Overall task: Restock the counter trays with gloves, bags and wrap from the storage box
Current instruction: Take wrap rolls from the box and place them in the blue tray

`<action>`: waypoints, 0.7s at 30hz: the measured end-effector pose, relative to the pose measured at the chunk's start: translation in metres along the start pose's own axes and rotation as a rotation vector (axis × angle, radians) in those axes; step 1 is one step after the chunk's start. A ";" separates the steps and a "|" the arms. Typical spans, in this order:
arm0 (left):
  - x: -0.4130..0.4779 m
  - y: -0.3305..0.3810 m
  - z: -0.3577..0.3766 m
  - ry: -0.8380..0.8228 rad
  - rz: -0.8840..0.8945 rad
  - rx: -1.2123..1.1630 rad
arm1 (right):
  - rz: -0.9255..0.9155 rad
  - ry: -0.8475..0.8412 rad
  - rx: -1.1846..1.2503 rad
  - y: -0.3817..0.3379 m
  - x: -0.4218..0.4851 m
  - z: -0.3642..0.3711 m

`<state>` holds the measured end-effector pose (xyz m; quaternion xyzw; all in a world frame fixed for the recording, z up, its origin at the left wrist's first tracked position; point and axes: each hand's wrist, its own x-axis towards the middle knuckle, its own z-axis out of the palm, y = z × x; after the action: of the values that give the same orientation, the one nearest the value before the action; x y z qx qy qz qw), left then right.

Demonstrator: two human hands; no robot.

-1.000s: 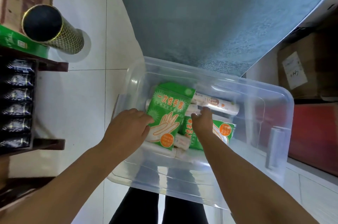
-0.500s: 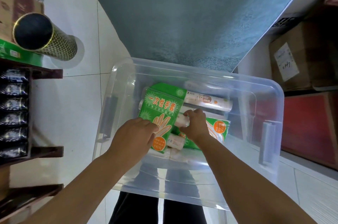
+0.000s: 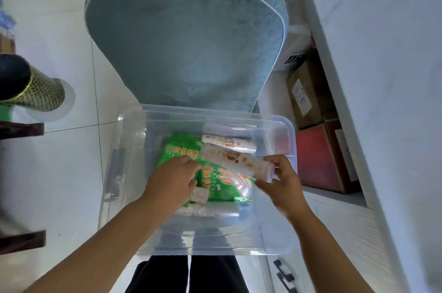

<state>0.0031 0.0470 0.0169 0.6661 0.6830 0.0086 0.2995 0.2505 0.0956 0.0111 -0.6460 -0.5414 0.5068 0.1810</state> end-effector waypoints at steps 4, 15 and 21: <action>0.008 0.007 -0.012 0.051 0.099 0.069 | 0.058 -0.148 0.235 -0.018 -0.012 -0.006; 0.007 -0.056 0.004 -0.078 -0.067 0.262 | 0.051 -0.187 -0.311 0.039 0.085 0.071; 0.009 -0.084 0.028 -0.102 -0.102 0.367 | -0.099 -0.034 -0.848 0.081 0.145 0.103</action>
<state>-0.0606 0.0346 -0.0440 0.6735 0.6901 -0.1648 0.2073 0.1897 0.1629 -0.1619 -0.6279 -0.7352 0.2406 -0.0855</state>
